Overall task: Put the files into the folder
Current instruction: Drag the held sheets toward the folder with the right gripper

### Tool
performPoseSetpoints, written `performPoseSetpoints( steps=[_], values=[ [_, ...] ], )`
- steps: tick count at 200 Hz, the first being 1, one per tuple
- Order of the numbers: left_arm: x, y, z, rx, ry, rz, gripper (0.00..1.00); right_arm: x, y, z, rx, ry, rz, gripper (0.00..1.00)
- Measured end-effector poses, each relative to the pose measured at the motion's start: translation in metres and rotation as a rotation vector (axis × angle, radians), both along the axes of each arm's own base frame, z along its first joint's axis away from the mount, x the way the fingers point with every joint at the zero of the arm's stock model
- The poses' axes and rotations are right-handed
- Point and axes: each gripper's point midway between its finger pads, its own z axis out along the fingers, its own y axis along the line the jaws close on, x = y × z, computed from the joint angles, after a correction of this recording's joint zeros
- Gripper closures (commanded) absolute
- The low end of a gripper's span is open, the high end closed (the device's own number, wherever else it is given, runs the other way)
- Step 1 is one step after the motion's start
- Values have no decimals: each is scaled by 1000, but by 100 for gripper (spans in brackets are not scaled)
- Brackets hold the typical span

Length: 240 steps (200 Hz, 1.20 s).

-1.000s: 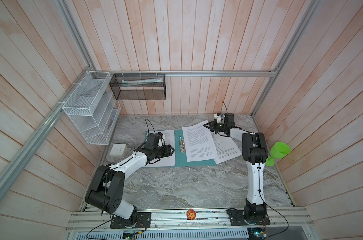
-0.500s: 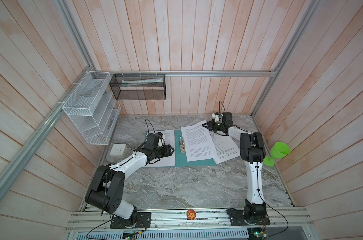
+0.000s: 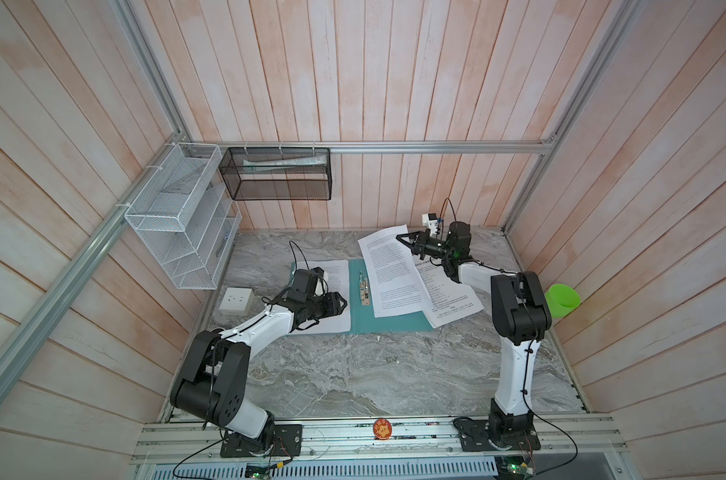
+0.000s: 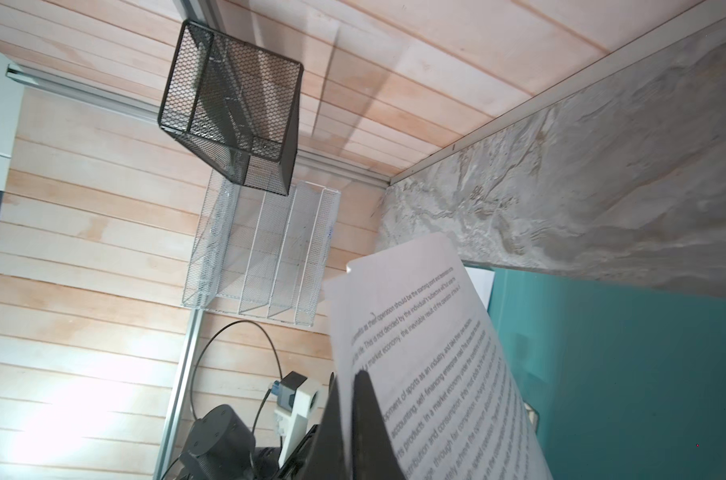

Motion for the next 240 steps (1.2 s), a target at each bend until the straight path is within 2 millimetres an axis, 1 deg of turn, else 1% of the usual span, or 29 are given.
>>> performPoseSetpoints(
  steps=[22,41,55,84,104,166,206,240],
  values=[
    [0,0,0,0,0,1,39,1,-2,4,34,1,1,100],
    [0,0,0,0,1,1,39,8,-8,-6,48,27,-13,100],
    [0,1,0,0,1,2,39,14,-14,-23,48,66,-30,100],
    [1,2,0,0,0,5,39,25,-26,-66,33,159,-73,100],
    [1,3,0,0,0,7,39,27,-32,-85,19,209,-96,100],
    [1,3,0,0,0,7,39,25,-34,-103,-30,233,-111,100],
    [1,3,-1,1,2,8,39,16,-43,-128,-54,304,-178,100],
    [0,3,-2,2,5,8,39,15,-47,-138,-60,334,-218,100]
  ],
)
